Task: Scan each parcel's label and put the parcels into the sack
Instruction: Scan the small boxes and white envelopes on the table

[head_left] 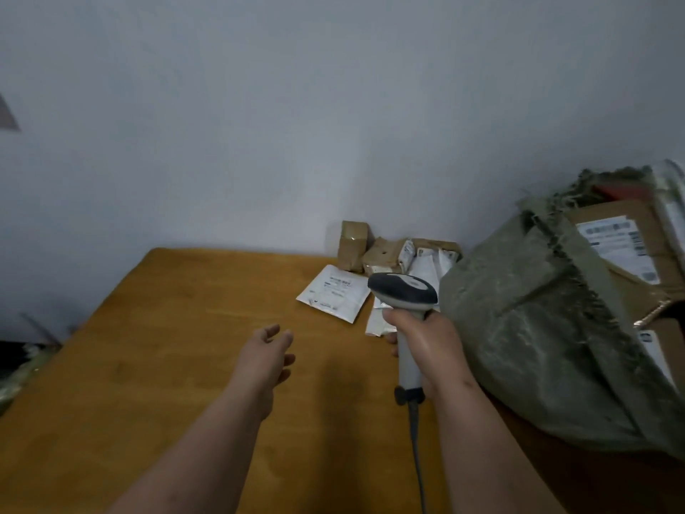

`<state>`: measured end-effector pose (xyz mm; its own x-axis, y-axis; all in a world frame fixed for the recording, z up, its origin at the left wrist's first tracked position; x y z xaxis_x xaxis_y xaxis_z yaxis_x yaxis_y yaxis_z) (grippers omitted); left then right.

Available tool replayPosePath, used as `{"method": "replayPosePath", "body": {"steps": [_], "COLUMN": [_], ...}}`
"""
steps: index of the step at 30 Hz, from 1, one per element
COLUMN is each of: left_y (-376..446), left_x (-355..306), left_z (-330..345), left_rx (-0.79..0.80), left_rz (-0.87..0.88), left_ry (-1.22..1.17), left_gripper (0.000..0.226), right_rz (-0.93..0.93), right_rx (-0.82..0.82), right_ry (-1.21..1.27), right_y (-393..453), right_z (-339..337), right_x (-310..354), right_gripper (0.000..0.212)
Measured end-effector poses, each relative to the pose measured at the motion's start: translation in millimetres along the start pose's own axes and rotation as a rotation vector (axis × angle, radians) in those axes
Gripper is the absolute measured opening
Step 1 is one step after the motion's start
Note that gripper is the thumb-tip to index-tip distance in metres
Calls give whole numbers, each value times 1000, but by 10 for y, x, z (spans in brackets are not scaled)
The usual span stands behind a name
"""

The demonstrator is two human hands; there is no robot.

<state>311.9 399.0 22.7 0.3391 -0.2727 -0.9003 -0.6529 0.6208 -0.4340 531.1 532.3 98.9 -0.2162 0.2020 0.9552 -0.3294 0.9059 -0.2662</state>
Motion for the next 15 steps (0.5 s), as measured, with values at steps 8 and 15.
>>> {"method": "replayPosePath", "body": {"steps": [8,15], "left_y": [934,1699], "left_x": [19,170], "left_z": [183,478], "left_rx": [6,43], "left_rz": [-71,-73], "left_ry": [97,305], "left_gripper": [39,51], "right_rz": [143,211], "right_rx": [17,-87], "right_ry": [7,-121], "right_y": [1061,1814], "right_z": [406,474], "right_x": [-431,-913], "right_gripper": [14,14]}}
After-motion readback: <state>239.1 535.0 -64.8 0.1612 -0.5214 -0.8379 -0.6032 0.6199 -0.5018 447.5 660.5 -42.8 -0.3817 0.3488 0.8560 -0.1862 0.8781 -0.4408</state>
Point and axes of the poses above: each hand's wrist, its own y-axis towards the middle knuckle, its own z-axis out of the palm, x = y × z, the point moved 8 cm from there along y, towards the middle knuckle, and after that the axes turned 5 degrees about x, right-handed, at the moved point
